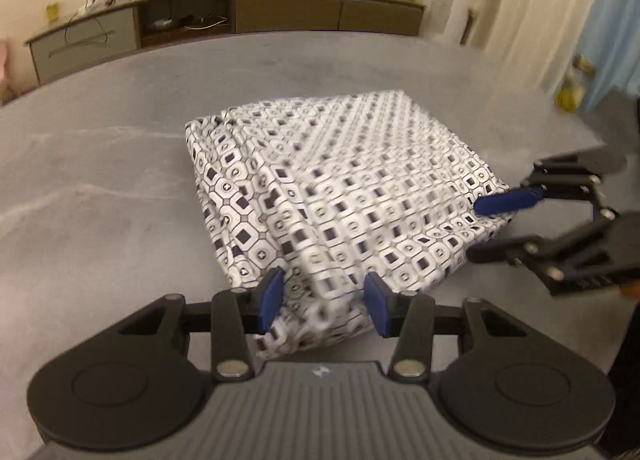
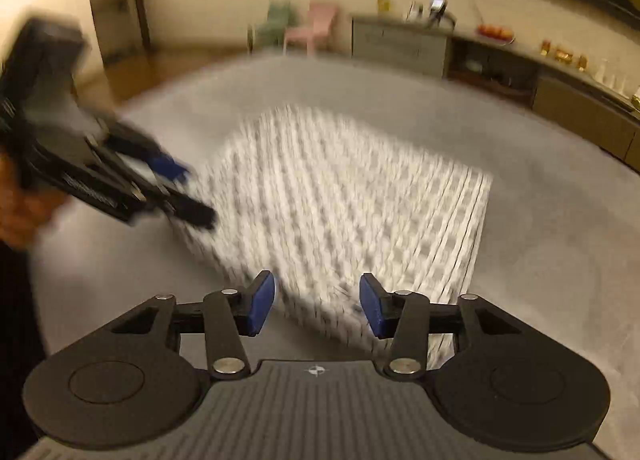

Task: Fold clothes

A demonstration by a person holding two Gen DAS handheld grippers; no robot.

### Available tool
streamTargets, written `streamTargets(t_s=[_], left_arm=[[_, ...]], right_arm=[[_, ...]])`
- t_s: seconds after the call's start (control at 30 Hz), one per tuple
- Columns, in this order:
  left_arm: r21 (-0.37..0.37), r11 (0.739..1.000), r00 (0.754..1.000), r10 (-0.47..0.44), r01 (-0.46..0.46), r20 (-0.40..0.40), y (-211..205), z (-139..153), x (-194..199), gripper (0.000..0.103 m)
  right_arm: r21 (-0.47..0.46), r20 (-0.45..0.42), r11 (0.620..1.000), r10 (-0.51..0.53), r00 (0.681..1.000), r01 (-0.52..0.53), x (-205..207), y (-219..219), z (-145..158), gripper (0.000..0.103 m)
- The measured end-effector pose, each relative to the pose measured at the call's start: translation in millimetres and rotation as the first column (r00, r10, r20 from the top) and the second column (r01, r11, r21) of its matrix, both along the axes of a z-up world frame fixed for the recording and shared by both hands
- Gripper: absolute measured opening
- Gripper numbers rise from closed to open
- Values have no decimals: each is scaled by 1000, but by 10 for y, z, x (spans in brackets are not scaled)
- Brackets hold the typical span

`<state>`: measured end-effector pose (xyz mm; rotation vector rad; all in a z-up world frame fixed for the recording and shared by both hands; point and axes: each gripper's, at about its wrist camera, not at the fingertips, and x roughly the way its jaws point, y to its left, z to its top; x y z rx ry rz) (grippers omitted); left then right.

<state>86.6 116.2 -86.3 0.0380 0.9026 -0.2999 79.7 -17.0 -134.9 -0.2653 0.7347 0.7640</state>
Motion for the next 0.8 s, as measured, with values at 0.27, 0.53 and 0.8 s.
streamTargets(t_s=[0.27,0.53,0.8], left_arm=[[-30,996,995,80,-78,55,-61,-72,643,43],[30,986,985,160,-162,69,-246,168,584,75],[-16,995,987,102,-100,125,-578,502,76,103]], right_arm=[[-10,-19,994,-107,994,107,543,-78,-113,48],[-16,-43,921,-389,920,389,854,-799,-126,68],[-1,1,961,-278,961,278,2,-719,-7,88]])
